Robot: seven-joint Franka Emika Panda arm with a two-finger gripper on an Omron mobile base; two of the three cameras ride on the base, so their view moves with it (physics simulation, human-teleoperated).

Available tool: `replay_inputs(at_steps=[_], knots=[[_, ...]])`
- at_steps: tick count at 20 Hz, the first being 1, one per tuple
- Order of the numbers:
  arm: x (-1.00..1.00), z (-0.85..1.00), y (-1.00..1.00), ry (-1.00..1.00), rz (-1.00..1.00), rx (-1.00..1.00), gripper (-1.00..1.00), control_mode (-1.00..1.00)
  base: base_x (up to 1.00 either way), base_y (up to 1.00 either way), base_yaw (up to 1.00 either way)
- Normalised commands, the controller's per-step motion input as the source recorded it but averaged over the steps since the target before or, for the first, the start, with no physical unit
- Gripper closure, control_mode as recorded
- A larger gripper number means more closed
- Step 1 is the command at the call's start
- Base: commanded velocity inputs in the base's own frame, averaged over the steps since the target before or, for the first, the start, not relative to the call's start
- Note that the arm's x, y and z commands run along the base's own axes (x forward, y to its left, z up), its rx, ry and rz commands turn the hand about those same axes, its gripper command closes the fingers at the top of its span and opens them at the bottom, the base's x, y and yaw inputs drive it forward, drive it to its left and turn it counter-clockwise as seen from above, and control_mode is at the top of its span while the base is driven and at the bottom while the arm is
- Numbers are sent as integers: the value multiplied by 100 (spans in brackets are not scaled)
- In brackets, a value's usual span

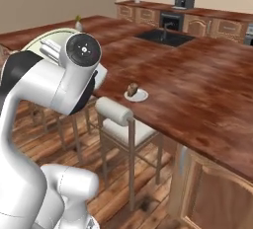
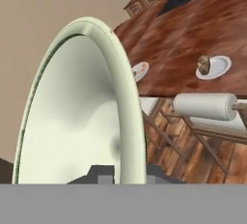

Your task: Take the smaller bowl and place it next to the appetizer plate on the dining counter , and place the larger bowl next to the plate with cooked food.

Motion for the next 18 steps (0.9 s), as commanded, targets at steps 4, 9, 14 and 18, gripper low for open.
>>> replay_inputs(at_steps=[4,9,14,18], knots=[[0,0,0,0,0,0,100,100,54,100,-32],[0,0,0,0,0,0,100,100,59,100,-31],[0,0,0,0,0,0,100,100,78,100,-31],[0,0,0,0,0,0,100,100,84,100,-33]])
